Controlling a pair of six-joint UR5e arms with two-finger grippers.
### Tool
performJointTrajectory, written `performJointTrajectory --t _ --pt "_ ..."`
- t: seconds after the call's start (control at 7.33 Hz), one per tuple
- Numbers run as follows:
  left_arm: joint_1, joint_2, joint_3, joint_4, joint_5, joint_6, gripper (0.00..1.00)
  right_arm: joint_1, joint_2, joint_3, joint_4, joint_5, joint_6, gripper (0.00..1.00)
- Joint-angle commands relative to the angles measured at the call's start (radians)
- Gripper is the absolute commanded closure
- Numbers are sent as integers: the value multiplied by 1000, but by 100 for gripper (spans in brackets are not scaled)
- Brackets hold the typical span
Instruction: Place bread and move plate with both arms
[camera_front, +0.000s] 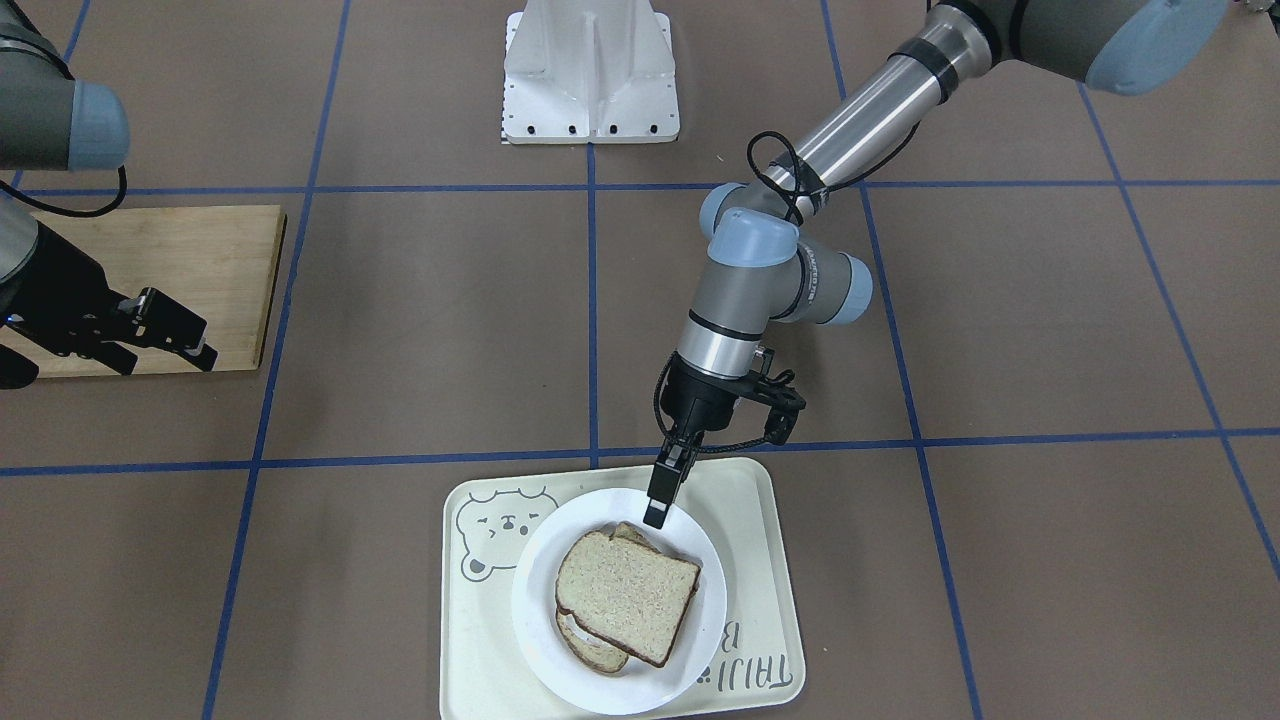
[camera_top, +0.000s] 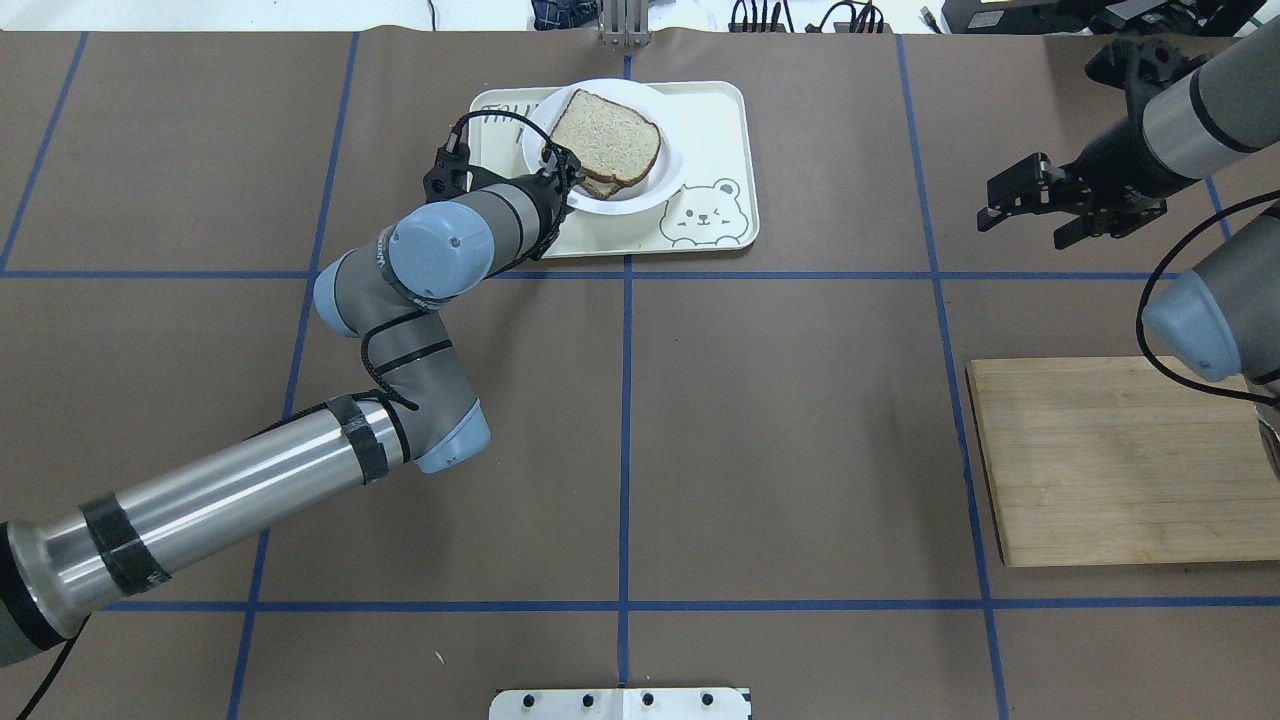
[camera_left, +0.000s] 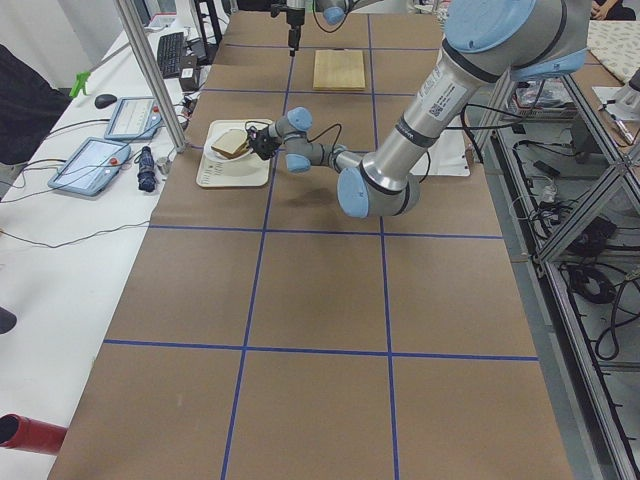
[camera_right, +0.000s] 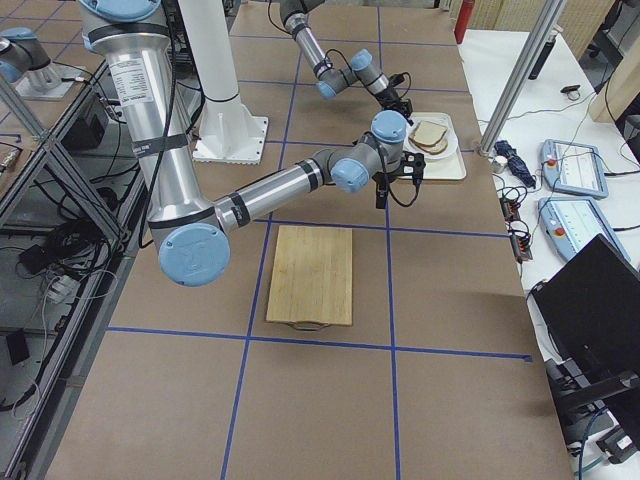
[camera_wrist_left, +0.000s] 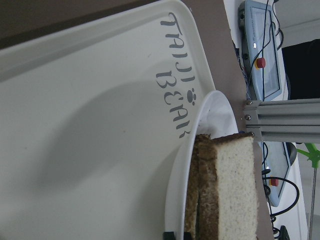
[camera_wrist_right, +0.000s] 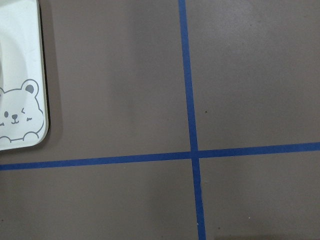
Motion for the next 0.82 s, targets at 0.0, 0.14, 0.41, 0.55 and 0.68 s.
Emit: performJointTrajectory --t 0.0,0.14,0.41,0.55,0.68 --pt "-12 76 -236 283 -140 232 1 19 -1 -1 -18 -1 -75 0" --pt "-16 131 -364 413 -154 302 1 51 -24 -1 -32 -1 -187 0" --pt "-32 356 -597 439 -168 657 1 115 -47 -3 -115 -52 -284 0" --pt "-64 454 -651 439 -173 827 1 146 -43 -8 -121 -55 -284 0" --pt "-94 536 -691 437 -176 937 1 165 -44 -9 -111 -64 -295 0"
